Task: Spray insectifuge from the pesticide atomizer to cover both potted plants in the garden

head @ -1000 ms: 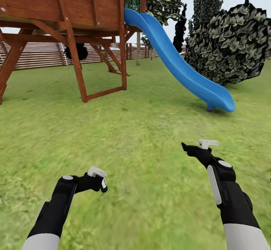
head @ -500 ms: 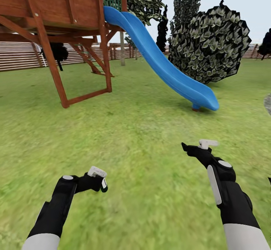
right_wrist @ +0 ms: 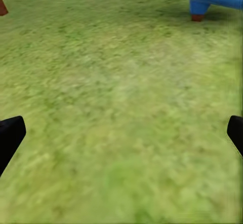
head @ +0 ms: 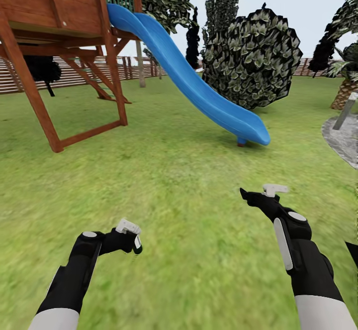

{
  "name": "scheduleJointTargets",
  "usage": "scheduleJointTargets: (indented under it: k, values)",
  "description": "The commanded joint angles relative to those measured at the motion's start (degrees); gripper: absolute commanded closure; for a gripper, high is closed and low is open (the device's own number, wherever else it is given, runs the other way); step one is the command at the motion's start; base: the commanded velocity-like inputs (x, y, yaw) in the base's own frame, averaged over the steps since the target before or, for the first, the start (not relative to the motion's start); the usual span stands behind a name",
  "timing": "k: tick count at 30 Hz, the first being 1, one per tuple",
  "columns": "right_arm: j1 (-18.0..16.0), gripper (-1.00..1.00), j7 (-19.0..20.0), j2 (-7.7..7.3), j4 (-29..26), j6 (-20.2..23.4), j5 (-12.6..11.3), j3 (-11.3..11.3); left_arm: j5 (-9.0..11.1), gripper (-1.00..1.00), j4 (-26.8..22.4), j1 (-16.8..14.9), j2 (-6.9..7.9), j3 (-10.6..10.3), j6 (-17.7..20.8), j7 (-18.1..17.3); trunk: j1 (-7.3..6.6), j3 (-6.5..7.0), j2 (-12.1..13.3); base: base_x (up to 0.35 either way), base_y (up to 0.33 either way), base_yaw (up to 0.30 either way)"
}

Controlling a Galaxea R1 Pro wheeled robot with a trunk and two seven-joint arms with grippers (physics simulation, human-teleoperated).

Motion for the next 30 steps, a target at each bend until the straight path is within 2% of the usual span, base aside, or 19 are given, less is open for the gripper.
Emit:
scheduleJointTargets:
  k: [1,21,30]
  values:
    - [-0.04,-1.00,0.20,0.01,-0.05,0.31,-0.22,-0.07,-0.36,1.00,-0.07,-0.03,-0.07,0.18,0.25,-0.53,0.03,-0.06,-0.02,0.347,0.000,-0.157]
    - [-0.04,-1.00,0.20,0.01,-0.05,0.31,-0.22,-0.07,-0.36,1.00,-0.10,0.00,-0.06,0.18,0.25,-0.55,0.03,-0.06,-0.02,0.347,0.000,-0.022]
    - [-0.04,-1.00,0.20,0.01,-0.05,0.31,-0.22,-0.05,-0.36,1.00,-0.08,-0.05,-0.04,0.18,0.25,-0.53,0.03,-0.06,-0.02,0.347,0.000,-0.233]
